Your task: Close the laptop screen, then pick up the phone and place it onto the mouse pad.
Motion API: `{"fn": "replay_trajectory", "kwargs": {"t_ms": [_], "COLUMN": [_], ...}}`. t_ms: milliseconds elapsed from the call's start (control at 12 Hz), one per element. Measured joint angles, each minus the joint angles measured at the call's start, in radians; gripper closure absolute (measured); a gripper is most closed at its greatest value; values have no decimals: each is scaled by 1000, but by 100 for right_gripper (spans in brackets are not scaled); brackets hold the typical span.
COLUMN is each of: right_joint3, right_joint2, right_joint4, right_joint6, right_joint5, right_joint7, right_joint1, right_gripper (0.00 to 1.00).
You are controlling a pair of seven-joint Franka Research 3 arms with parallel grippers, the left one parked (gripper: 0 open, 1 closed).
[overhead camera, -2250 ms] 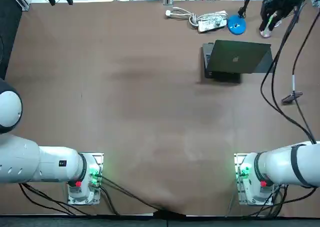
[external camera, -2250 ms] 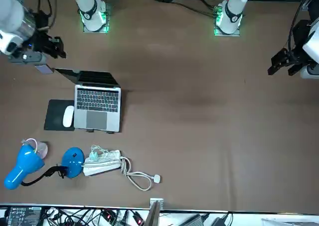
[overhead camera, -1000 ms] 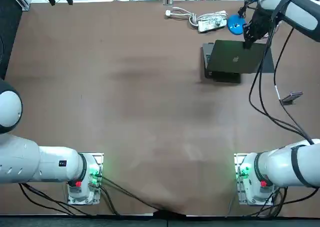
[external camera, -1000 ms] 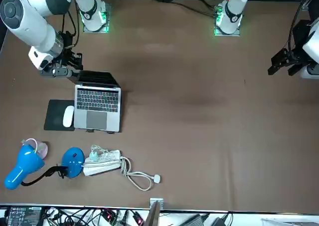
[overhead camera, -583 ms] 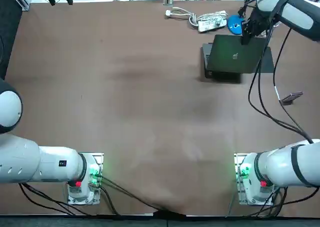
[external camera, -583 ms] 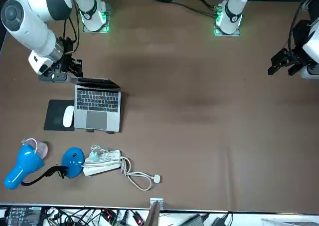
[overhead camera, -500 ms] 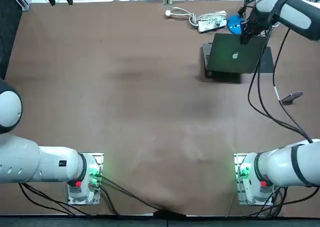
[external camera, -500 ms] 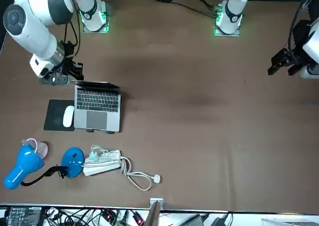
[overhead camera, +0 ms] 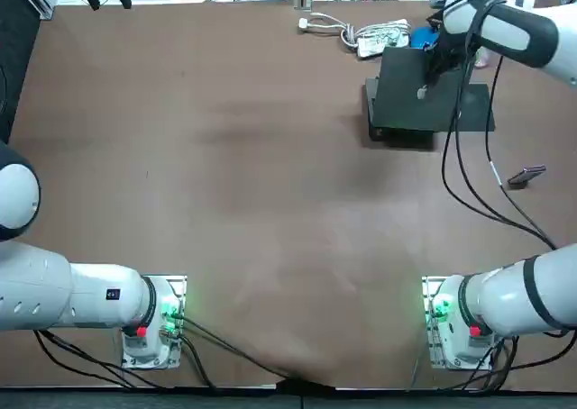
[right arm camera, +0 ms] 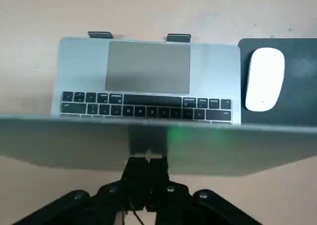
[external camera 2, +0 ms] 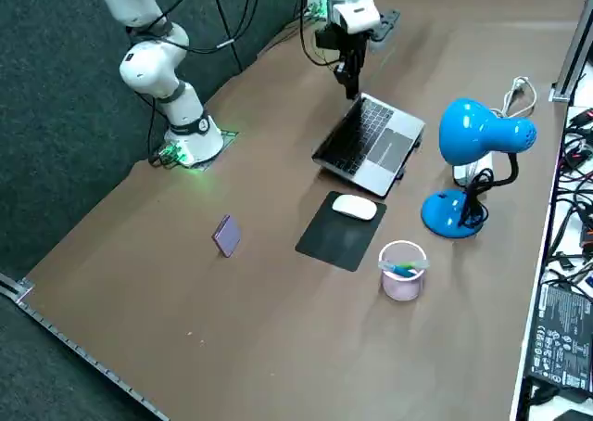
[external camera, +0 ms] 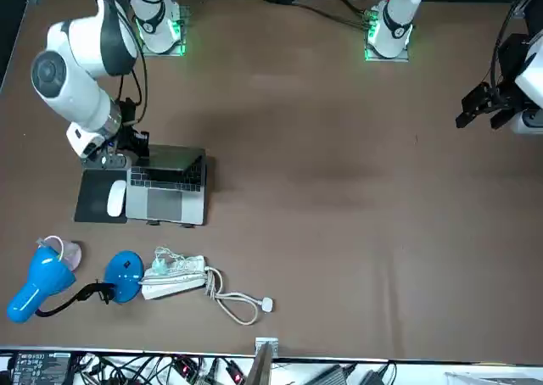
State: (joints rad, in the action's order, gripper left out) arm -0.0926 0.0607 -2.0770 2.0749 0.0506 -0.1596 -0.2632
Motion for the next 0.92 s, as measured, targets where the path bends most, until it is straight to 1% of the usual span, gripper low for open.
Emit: {"fn": "replay_trajectory", "kwargs": {"t_ms": [500,917], "right_joint3": [-3,-3], "right_joint2": [148,265], "right_joint4": [79,106], "right_joint6": [14,111], "right_joint5": [0,0], "right_joint7": [0,0], "right_joint1": [2,2], "right_gripper": [98,98]}}
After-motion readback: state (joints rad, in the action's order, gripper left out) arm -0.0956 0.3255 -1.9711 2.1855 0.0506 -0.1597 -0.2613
